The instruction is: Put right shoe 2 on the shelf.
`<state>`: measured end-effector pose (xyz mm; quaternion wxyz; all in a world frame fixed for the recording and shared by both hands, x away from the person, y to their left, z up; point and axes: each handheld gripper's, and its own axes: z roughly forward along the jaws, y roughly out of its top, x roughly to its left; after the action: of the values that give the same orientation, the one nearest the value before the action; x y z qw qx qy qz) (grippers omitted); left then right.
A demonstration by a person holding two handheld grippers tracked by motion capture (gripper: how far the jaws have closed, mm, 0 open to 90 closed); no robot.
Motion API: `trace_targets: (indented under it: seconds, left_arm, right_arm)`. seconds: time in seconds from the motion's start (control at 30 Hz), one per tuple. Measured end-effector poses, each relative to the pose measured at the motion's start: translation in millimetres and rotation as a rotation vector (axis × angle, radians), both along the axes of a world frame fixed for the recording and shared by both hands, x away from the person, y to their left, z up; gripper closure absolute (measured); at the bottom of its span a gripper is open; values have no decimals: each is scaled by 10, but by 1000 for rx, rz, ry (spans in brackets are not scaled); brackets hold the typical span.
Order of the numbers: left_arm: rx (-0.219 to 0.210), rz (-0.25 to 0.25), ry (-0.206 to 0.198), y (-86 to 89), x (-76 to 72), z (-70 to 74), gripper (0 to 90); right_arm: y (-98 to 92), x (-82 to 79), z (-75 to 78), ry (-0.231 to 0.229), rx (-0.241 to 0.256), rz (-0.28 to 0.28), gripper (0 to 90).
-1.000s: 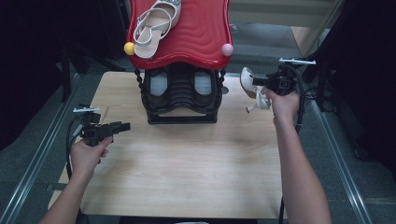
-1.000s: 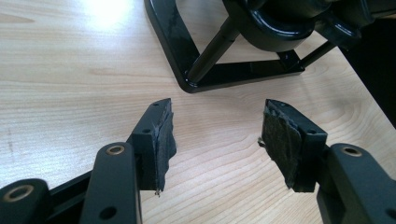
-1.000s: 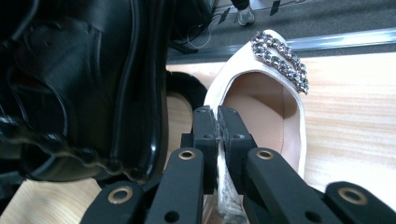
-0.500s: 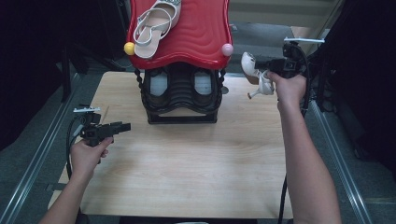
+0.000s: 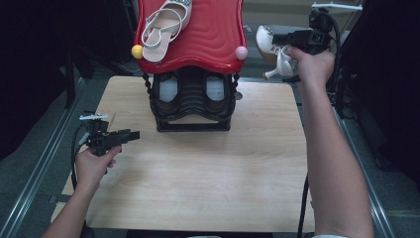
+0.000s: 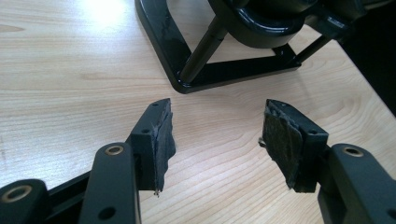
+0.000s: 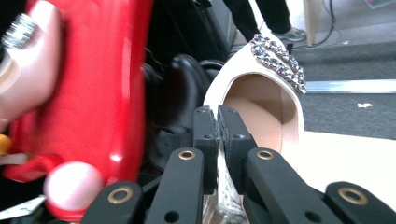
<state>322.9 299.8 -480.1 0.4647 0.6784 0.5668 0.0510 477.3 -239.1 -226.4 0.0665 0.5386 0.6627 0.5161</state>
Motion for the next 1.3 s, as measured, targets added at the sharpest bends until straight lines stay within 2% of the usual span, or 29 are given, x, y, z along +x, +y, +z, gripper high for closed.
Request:
trace_targets:
  seconds: [0.03,0.07,0.1,0.13,0.23,0.27,0.33,0.37,0.4,0.43,0.47,0.5,0.63,0.67,0.7,0.77,0.83,0.87,0.93,0.97,1.03,1.07,1.17,1.3]
  left_arm:
    - [6,-3,-2,-5,-2,2,430]
    - [10,-5,-2,-12,-3,5,429]
    - [15,-8,1,-20,-6,8,427]
    - [17,-14,-1,-28,-6,9,427]
    - [22,-28,-6,-42,-9,15,426]
    - [18,-28,-7,-45,-8,16,425]
    - [23,-27,-13,-44,-10,19,425]
    - [23,-27,-13,-42,-12,24,425]
    - [20,-25,-15,-40,-15,28,425]
    - [17,-25,-18,-40,-18,31,425]
    - [17,-25,-19,-40,-19,33,425]
    - [20,-26,-18,-38,-19,34,425]
    - [13,-28,-17,-38,-16,33,425]
    - [12,-29,-16,-38,-16,33,423]
    - [14,-29,-15,-36,-15,32,423]
    - [10,-30,-12,-27,-13,33,422]
    - [4,-29,-15,-18,-11,30,422]
    - [4,-27,-16,-13,-11,30,422]
    - [-1,-24,-18,-5,-12,30,422]
    - [-1,-24,-17,1,-12,31,422]
    - [-4,-19,-17,4,-12,31,421]
    - [-4,-18,-16,5,-13,32,421]
    - [-8,-18,-20,2,-15,36,420]
    - [-8,-16,-20,-6,-12,32,420]
  right_arm:
    - [0,0,0,0,0,0,885]
    - [15,-1,62,-4,-4,3,884]
    - [59,-13,193,-12,-6,4,884]
    - [59,-13,193,-12,-6,4,884]
    - [151,-41,402,-41,-37,4,885]
    - [215,-56,539,-62,-53,9,884]
    - [278,-71,670,-84,-47,15,884]
    - [278,-71,670,-84,-47,15,884]
    - [359,-83,802,-111,-55,24,884]
    - [406,-90,868,-120,-56,30,885]
    - [406,-90,868,-120,-56,30,885]
    - [505,-106,979,-150,-55,35,884]
    - [664,-106,1102,-176,-48,47,885]
    - [781,-96,1152,-192,-51,58,885]
    - [781,-96,1152,-192,-51,58,885]
    - [897,-75,1168,-203,-52,66,885]
    - [1076,-27,1117,-210,-55,84,885]
    - [1076,-27,1117,-210,-55,84,885]
    - [1250,19,991,-215,-101,97,885]
    - [1250,19,991,-215,-101,97,885]
    - [1387,10,849,-231,-110,127,884]
    - [1387,10,849,-231,-110,127,884]
    - [1562,5,666,-210,-151,154,882]
    - [1649,31,522,-192,-151,165,876]
